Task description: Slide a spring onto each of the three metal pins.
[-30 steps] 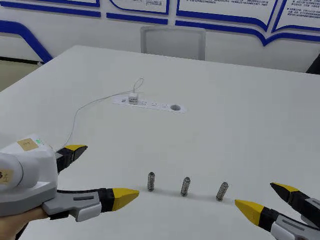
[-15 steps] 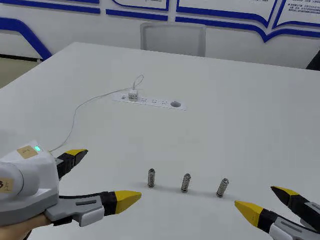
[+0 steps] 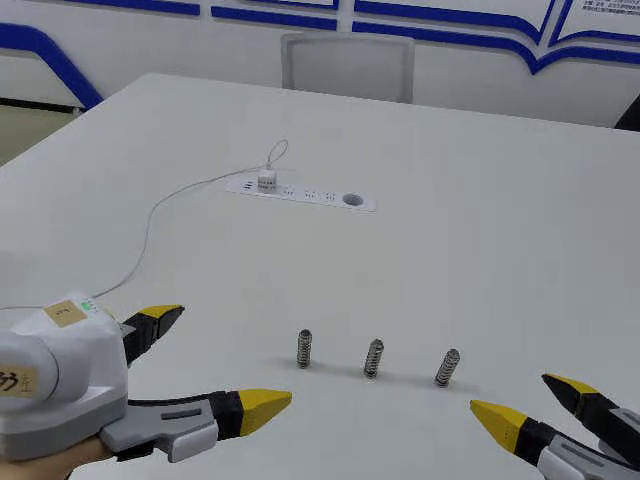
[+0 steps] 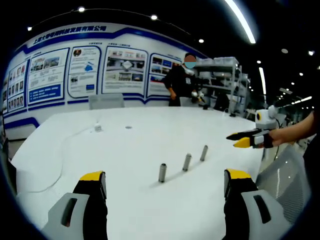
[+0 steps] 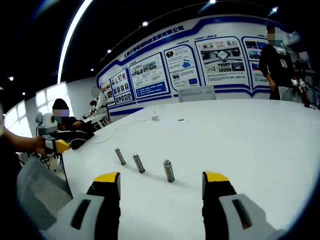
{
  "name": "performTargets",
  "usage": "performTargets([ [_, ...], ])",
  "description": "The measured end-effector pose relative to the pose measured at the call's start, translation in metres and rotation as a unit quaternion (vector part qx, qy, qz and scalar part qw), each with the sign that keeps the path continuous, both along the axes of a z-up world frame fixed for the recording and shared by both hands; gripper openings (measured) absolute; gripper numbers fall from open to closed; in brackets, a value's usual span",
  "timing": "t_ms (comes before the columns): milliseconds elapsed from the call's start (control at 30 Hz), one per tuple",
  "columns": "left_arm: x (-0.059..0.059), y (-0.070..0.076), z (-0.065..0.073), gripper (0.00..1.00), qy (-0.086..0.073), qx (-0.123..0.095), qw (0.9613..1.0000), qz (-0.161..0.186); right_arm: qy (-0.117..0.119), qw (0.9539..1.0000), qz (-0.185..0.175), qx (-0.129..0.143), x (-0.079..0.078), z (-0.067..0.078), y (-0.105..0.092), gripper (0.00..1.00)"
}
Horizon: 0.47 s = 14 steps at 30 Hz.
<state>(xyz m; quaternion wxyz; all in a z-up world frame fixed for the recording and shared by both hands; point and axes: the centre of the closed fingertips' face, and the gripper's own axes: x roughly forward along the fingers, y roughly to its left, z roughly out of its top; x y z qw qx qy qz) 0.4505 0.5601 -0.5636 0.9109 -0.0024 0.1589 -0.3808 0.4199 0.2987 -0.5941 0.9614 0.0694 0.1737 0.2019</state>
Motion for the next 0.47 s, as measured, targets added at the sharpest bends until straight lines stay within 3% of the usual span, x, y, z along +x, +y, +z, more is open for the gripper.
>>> performTargets([
  [467,-0.006,0.000,-0.012,1.00,0.011,0.003,0.9999,0.002,0.011,0.9999,-0.004,0.012,-0.006,-0.009,0.002,0.67],
])
